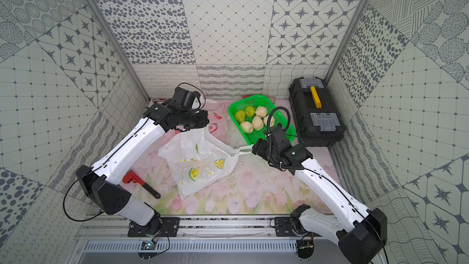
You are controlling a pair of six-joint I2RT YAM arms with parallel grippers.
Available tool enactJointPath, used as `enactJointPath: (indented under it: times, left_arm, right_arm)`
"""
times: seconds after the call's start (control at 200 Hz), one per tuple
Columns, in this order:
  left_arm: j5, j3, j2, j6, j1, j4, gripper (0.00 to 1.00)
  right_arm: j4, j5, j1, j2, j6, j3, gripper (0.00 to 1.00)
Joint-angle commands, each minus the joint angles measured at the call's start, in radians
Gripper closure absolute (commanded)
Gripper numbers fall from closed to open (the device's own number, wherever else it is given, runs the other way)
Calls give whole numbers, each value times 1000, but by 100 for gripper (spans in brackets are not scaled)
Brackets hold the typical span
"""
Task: Place the pears into plastic bags & tie knots
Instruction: Adjust the plastic bag at the center of the board.
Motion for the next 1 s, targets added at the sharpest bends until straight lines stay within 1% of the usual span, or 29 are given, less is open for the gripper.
enactJointPath:
  times: [0.0, 0.16, 0.33, 0.4, 0.45, 0.515, 0.555, 0.595, 0.64, 0.74, 0.82, 0.901, 0.996]
  left_arm:
    - [-7, 1, -9, -9, 5, 17, 100]
    - [0, -5, -13, -14, 1, 16, 100]
    - [-5, -14, -31, -13, 1, 10, 100]
    - [-10, -20, -39, -10, 1, 8, 100]
    - [-13, -23, -43, -10, 1, 5, 100]
    - [-22, -22, -51, -7, 1, -3, 100]
    - [-36, -20, -57, -5, 2, -10, 100]
    - [-55, -13, -67, -4, 5, -28, 100]
    - [-91, 2, -78, 2, 9, -65, 100]
    - [-187, 14, -131, -2, 31, -140, 100]
    - [-250, 5, -186, -23, 43, -182, 100]
    - [-296, -6, -226, -58, 33, -230, 100]
    - [-389, 4, -255, -89, -48, -280, 100]
  right_arm:
    - [113, -37, -2, 49, 33, -28, 28]
    - [241, -33, -2, 152, 61, -26, 35]
    - [333, -17, -3, 237, 91, -21, 47]
    - [355, -4, -2, 267, 97, -22, 53]
    - [366, -6, -4, 279, 99, -20, 63]
    - [366, -19, 3, 265, 85, -3, 79]
    - [357, -23, 13, 242, 52, 20, 89]
    - [325, -35, 25, 215, 6, 61, 96]
    - [265, -56, 43, 189, -75, 134, 100]
    - [53, -105, 94, 178, -269, 366, 100]
    - [-114, -153, 125, 205, -386, 542, 100]
    - [-215, -188, 132, 221, -439, 668, 100]
    - [-235, -358, 130, 239, -458, 801, 100]
